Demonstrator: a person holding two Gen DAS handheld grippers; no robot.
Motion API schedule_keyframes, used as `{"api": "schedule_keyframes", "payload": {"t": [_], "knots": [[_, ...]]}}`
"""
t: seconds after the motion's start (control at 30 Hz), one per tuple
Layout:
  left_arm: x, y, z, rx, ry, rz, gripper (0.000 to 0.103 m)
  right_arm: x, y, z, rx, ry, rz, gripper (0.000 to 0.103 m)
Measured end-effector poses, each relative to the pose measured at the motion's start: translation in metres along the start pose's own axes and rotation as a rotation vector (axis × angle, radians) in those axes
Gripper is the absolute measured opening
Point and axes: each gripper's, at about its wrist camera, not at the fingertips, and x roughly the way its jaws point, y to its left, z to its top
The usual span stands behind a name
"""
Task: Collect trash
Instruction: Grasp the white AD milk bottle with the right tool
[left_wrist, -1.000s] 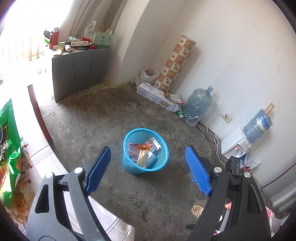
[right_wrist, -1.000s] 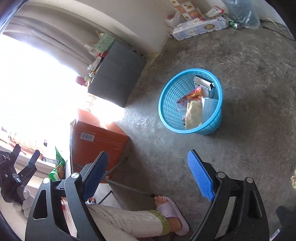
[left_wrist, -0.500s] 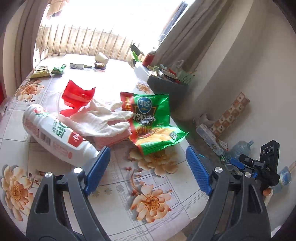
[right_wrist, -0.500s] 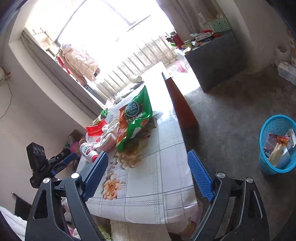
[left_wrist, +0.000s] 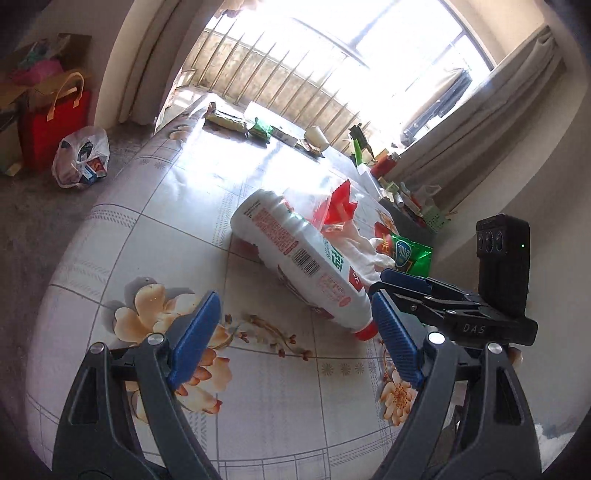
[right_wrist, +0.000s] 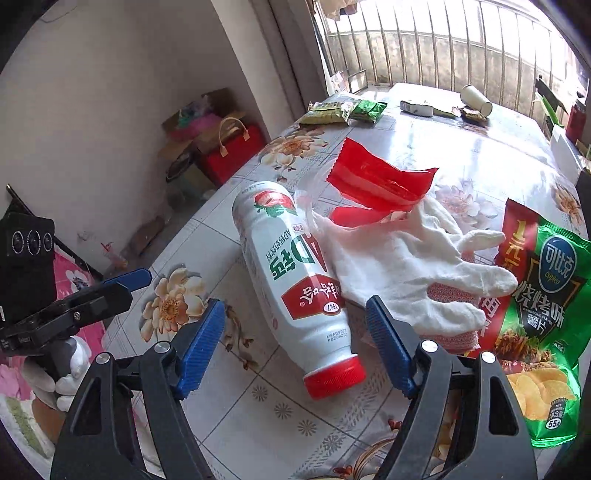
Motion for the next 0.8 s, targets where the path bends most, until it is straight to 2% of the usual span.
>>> {"api": "schedule_keyframes", "payload": {"t": [0.07,0.17,0.23,0.3,0.53,0.6,0.63,0.8], "knots": [[-0.001,0.009,0.0,-0.014,0.0,0.0,0.08,0.019,0.009,0.007,-0.057,0.05,-0.042,0.077],[-0.002,0.021,0.0,-0.038,0.001,0.002,0.08,0.037,0.017,0.005,-0.104,0.127,-0.058,0.077],[-0.003,0.028,-0.001,-0.05,-0.004,0.002,0.08,0.036,0.027,0.0,-0.136,0.15,0.002,0.077],[-0.004,0.032,-0.001,-0.06,-0.009,0.007,0.08,0.033,0.035,-0.002,-0.15,0.158,0.042,0.077],[-0.001,0.05,-0.003,-0.109,0.009,0.017,0.08,0.056,0.04,0.017,-0.093,0.156,0.017,0.077],[-0.003,0.053,-0.004,-0.121,0.004,0.023,0.08,0.063,0.045,0.019,-0.103,0.151,-0.009,0.072],[-0.004,0.055,-0.005,-0.125,0.001,0.027,0.08,0.067,0.048,0.019,-0.115,0.155,-0.024,0.061],[-0.012,0.061,-0.006,-0.139,-0.014,0.048,0.08,0.062,0.058,0.005,-0.153,0.157,-0.029,0.06]]}}
